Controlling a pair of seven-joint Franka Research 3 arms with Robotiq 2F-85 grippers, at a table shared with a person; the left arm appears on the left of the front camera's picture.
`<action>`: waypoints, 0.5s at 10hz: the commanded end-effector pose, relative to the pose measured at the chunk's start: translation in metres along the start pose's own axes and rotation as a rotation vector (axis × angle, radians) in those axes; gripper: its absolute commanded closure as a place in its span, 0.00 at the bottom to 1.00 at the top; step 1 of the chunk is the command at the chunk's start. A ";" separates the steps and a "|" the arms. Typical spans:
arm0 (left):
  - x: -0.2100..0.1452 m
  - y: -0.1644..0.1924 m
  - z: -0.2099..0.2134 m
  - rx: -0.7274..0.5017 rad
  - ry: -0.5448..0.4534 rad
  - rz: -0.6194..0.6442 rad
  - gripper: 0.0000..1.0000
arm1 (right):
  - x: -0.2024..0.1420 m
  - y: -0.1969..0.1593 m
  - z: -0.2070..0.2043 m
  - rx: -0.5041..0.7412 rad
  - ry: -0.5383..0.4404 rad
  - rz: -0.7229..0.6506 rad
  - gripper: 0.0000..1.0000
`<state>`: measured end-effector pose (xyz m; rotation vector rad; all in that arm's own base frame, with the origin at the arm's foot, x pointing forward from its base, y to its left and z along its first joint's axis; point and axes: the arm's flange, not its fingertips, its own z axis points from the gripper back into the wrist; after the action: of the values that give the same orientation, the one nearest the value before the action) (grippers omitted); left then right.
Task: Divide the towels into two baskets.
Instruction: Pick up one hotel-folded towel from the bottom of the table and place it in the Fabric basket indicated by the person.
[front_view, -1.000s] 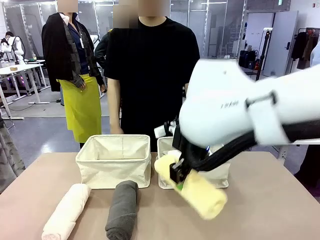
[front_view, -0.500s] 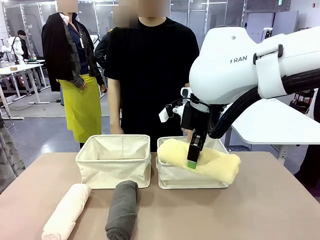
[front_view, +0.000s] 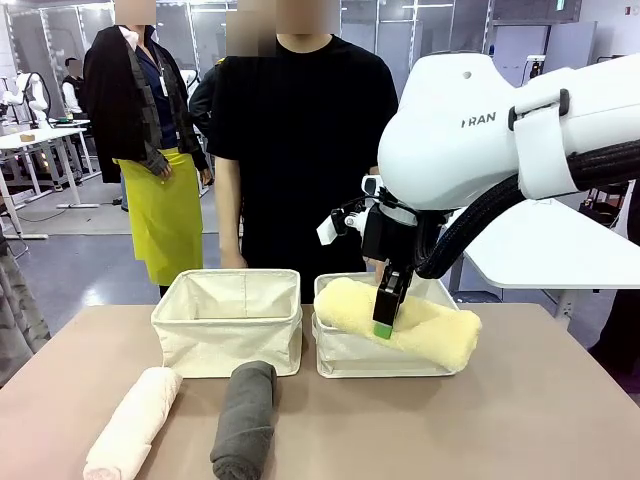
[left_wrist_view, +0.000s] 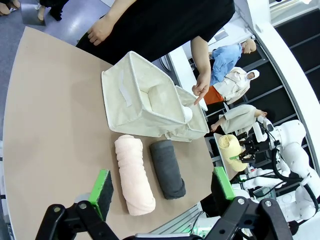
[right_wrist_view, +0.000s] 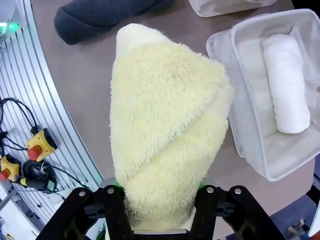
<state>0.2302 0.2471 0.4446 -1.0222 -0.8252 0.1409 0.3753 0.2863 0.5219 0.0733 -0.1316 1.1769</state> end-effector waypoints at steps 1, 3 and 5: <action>0.001 0.000 0.002 -0.018 -0.012 -0.005 0.00 | 0.015 -0.021 0.005 -0.039 -0.013 0.105 0.53; 0.001 0.000 0.002 -0.018 -0.012 -0.005 0.00 | 0.037 -0.073 -0.005 -0.154 0.075 0.282 0.53; 0.001 0.000 0.002 -0.018 -0.012 -0.005 0.00 | 0.044 -0.124 -0.025 -0.139 0.044 0.395 0.53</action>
<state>0.2300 0.2473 0.4445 -1.0224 -0.8257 0.1415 0.4891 0.2818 0.5056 -0.1295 -0.1496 1.4943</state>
